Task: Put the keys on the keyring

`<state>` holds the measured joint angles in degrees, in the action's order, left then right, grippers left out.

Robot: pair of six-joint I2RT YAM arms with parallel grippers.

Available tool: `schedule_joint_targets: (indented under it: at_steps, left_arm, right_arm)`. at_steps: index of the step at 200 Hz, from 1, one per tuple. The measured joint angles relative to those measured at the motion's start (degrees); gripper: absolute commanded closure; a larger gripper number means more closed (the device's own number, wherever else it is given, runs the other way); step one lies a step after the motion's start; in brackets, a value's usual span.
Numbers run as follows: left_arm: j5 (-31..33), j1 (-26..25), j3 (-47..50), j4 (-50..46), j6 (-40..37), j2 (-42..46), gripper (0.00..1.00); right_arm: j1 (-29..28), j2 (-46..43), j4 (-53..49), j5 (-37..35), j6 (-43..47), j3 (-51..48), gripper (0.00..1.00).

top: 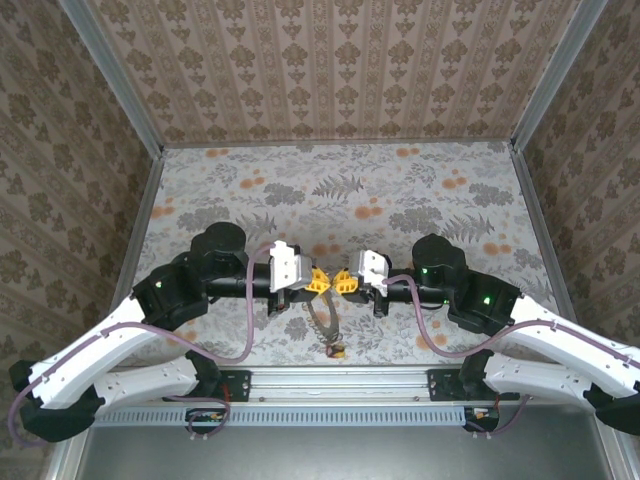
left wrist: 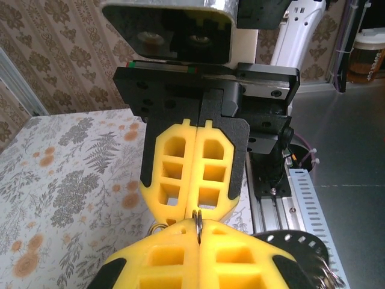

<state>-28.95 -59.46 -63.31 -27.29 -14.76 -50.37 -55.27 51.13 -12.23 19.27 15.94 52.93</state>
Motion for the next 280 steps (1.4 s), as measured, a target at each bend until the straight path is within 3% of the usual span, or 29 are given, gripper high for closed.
schedule_joint_targets:
  at_steps: [95, 175, 200, 221, 251, 280]
  left_arm:
    - [-3.3, 2.3, 0.8, 4.1, 1.7, 1.0, 1.0]
    - [-5.2, 2.6, 1.7, 5.7, 2.6, 1.6, 1.0]
    - [-5.6, 3.0, 2.0, 6.0, 2.8, 1.9, 1.0]
    - [-5.8, 3.3, 2.2, 6.1, 2.8, 2.3, 1.0]
    - [-7.3, 3.8, 2.2, 6.1, 2.8, 2.5, 1.0]
    - [-8.7, 4.1, 2.2, 6.1, 3.1, 2.5, 1.0]
  right_arm:
    - [0.0, -3.3, 0.1, -0.6, 0.2, -0.6, 1.0]
    - [-0.6, -0.5, 0.3, 0.3, 0.2, -0.6, 1.0]
    - [-0.7, -0.7, 0.2, 0.2, 0.2, -0.6, 0.82]
    - [-0.7, -2.7, 0.0, -1.1, 0.1, -0.6, 0.74]
    - [-0.9, -7.8, 0.1, -2.5, -0.1, -0.7, 0.73]
    - [-1.3, -9.1, 2.3, -0.7, -1.0, -0.7, 0.8]
